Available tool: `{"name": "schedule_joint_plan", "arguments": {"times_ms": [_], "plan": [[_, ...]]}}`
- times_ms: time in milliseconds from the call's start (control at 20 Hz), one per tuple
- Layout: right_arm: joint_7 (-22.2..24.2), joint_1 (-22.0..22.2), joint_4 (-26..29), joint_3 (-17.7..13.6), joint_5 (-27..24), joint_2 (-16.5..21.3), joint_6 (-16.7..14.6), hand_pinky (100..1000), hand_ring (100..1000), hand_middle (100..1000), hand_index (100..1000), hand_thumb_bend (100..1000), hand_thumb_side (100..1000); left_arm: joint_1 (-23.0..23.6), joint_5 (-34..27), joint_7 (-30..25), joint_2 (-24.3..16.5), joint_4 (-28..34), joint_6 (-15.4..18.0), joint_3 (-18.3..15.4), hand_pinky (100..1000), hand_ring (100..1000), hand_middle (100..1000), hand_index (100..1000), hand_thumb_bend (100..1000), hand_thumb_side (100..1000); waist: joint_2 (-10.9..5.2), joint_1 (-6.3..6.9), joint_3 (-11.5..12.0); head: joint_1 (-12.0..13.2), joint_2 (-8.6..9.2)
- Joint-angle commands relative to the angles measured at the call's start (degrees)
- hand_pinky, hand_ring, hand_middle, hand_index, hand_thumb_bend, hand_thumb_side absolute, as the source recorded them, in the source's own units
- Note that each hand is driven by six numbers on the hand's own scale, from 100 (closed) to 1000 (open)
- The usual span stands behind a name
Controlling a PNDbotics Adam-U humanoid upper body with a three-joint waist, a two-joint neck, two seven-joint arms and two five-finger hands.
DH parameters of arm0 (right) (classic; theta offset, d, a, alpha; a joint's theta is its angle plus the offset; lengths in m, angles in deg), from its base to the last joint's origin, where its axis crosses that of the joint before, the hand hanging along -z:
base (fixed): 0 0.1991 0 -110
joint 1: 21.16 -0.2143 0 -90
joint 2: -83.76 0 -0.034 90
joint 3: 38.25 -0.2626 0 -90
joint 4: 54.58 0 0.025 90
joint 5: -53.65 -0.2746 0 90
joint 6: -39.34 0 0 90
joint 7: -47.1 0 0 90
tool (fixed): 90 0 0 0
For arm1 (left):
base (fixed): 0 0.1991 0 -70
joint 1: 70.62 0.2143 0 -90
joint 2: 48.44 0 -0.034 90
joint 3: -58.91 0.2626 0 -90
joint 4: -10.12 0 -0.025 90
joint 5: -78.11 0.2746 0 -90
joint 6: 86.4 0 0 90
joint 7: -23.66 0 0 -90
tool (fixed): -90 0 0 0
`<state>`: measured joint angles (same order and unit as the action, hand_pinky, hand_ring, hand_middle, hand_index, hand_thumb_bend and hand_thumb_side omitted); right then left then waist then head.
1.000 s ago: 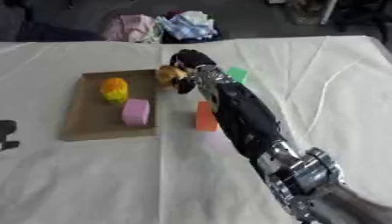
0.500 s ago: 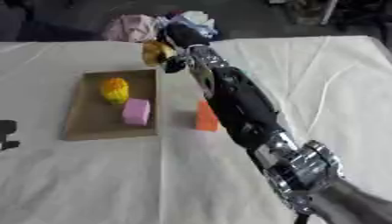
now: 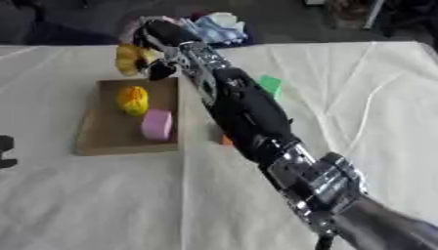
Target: Pick up objects on the table and place them in the box.
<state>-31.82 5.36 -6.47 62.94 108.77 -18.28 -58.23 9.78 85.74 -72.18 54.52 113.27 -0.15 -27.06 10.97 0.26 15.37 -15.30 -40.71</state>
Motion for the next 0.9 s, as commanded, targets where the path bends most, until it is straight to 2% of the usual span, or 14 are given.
{"name": "schedule_joint_plan", "arguments": {"times_ms": [50,350,500,550,600,650,700,900], "plan": [[2.2,-0.7,0.7,0.5,-0.6,-1.4,-1.1,738,703,588,618,100,175,-0.7,0.0,-0.2,-0.7,1.2,0.1,0.1,749,831,724,747,178,571,-0.18,0.19,0.5,-0.5,0.49],[4.3,0.3,-0.4,1.0,1.7,-3.3,-2.8,750,723,616,688,100,238,-0.7,0.0,-0.3,-0.6,1.1,0.0,0.0,750,831,722,747,178,572,-0.09,0.05,0.6,-0.6,0.5],[7.1,0.5,-0.3,1.9,3.5,-3.6,-5.0,778,760,680,806,112,405,-0.6,0.0,-0.4,-0.6,1.1,0.0,0.1,750,831,721,747,177,573,-0.08,0.02,0.5,-0.5,0.54],[8.2,0.5,0.0,2.2,4.1,-3.6,-5.8,779,762,683,812,121,415,-0.6,0.0,-0.4,-0.6,1.1,0.1,0.1,750,831,721,747,177,573,-0.08,0.03,0.5,-0.5,0.55],[9.1,0.5,0.4,2.3,4.6,-3.6,-6.3,786,771,702,852,179,470,-0.6,0.0,-0.3,-0.6,1.1,0.1,0.0,750,831,721,747,178,573,-0.08,0.04,0.5,-0.4,0.5],[9.9,0.4,0.8,2.4,5.1,-3.6,-6.8,787,772,704,857,185,475,-0.6,0.0,-0.3,-0.6,1.1,0.1,0.0,750,831,721,747,178,573,-0.08,0.04,0.4,-0.4,0.44],[10.6,0.4,1.1,2.5,5.4,-3.4,-7.0,791,778,716,889,231,519,-0.6,0.0,-0.3,-0.6,1.1,0.1,0.0,750,831,721,747,178,573,-0.08,0.04,0.4,-0.4,0.47],[12.3,0.2,2.2,2.3,5.8,-2.5,-7.0,800,788,735,919,283,554,-0.6,0.1,-0.3,-0.6,1.0,0.0,-0.1,751,831,720,748,179,574,-0.13,-0.02,0.0,-0.2,0.39]]}}
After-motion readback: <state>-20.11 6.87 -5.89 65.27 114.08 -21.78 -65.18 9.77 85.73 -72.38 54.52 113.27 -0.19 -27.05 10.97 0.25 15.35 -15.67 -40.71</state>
